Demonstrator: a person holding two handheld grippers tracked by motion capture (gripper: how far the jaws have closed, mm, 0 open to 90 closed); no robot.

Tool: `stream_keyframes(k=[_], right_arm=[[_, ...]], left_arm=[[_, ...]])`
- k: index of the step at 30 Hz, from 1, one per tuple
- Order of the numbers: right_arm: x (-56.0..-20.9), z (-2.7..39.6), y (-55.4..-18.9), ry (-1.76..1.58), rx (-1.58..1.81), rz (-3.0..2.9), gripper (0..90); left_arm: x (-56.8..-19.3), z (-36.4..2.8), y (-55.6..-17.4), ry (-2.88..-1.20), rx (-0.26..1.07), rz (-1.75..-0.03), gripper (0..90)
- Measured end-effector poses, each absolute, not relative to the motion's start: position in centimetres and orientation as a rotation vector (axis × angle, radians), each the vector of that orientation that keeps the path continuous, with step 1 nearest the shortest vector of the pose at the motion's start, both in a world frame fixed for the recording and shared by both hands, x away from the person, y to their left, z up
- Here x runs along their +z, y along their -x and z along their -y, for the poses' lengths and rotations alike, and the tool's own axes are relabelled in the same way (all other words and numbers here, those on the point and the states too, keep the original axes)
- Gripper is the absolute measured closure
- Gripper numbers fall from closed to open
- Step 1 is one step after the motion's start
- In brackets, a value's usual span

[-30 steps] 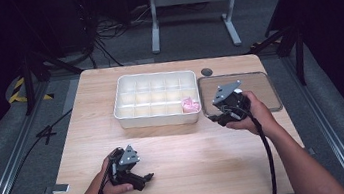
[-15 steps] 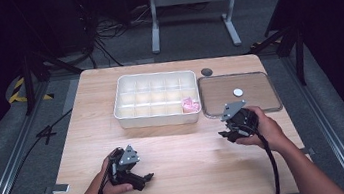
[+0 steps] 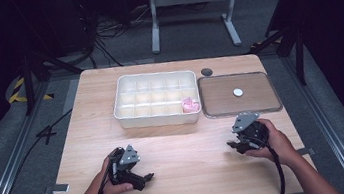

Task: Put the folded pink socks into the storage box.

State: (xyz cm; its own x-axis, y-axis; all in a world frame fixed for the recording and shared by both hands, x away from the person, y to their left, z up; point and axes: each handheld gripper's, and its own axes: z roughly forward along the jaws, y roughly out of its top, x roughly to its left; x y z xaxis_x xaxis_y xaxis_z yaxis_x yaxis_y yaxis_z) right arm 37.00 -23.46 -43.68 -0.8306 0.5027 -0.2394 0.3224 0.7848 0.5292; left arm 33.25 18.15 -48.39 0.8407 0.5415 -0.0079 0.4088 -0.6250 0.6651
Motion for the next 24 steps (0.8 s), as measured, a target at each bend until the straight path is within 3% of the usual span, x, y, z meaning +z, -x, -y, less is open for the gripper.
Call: stream_keyframes(k=[24], right_arm=[[-47.4,29.7,-32.7,-0.885,0.915,-2.474,30.5]], left_arm=[[-48.4,-18.1,-33.1,-2.322,0.252,-0.708,2.4]])
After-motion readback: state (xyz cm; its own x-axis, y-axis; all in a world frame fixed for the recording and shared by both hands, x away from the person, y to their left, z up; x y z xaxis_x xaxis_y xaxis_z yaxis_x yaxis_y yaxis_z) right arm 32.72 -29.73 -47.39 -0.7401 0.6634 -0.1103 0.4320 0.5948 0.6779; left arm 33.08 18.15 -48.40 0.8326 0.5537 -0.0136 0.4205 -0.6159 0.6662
